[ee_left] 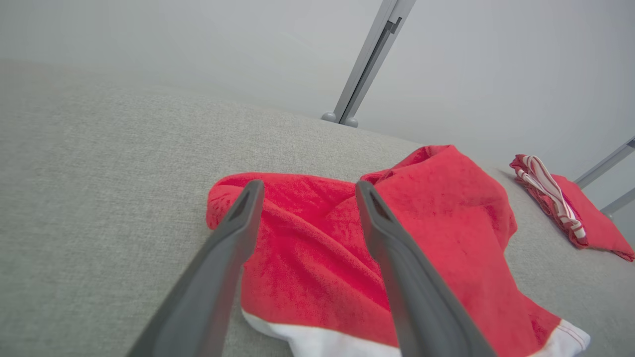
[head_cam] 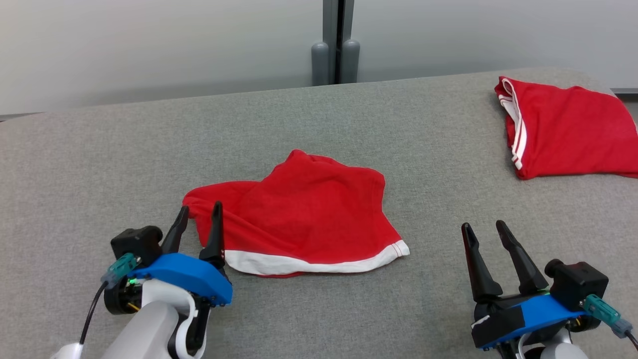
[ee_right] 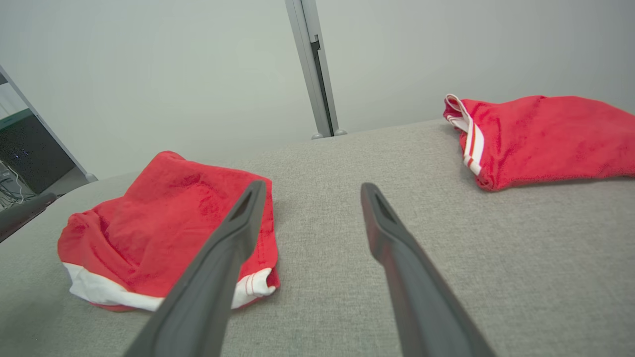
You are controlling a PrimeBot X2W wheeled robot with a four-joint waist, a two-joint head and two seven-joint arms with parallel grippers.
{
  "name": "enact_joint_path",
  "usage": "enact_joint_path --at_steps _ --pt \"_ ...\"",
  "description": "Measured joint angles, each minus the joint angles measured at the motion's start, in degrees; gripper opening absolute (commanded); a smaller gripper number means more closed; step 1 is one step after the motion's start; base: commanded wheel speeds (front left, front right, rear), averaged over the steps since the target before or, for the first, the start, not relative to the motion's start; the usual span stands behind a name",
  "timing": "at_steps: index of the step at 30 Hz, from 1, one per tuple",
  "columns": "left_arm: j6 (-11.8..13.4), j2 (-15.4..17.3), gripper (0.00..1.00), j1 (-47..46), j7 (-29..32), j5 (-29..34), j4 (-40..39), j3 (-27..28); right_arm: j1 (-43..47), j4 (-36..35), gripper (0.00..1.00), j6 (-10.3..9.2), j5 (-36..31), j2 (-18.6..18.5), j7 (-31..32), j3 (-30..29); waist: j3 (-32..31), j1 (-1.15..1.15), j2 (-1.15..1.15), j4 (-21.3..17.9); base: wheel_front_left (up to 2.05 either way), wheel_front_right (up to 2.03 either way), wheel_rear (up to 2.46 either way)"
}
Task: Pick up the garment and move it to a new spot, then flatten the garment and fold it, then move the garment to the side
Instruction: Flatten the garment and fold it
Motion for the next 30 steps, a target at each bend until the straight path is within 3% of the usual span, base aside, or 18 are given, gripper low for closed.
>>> enact_joint_path --at_steps 7,13,20,30 --pt "1.4 1.4 1.00 7.2 -1.6 7.2 -11.8 6.6 0.9 -0.9 1.00 0.00 -0.3 0.0 0.6 -1.6 -1.6 0.00 0.00 2.3 0.00 0.00 0.00" --pt "0.3 -0.8 1.00 15.8 -1.7 15.5 -20.2 15.2 1.2 -1.4 1.00 0.00 -0.4 0.1 1.2 -2.3 -3.1 0.00 0.00 3.3 0.00 0.00 0.00" --pt "-1.7 -2.3 1.00 22.3 -1.7 22.8 -21.3 20.4 2.3 -1.2 1.00 0.00 -0.3 0.1 1.8 -2.9 -5.0 0.00 0.00 3.8 0.00 0.00 0.00" --pt "-4.2 -3.0 1.00 26.1 -1.7 27.9 -20.8 24.4 4.2 -0.9 1.00 0.00 -0.4 0.1 2.8 -4.4 -7.3 -0.01 -0.01 4.2 0.00 0.00 0.00"
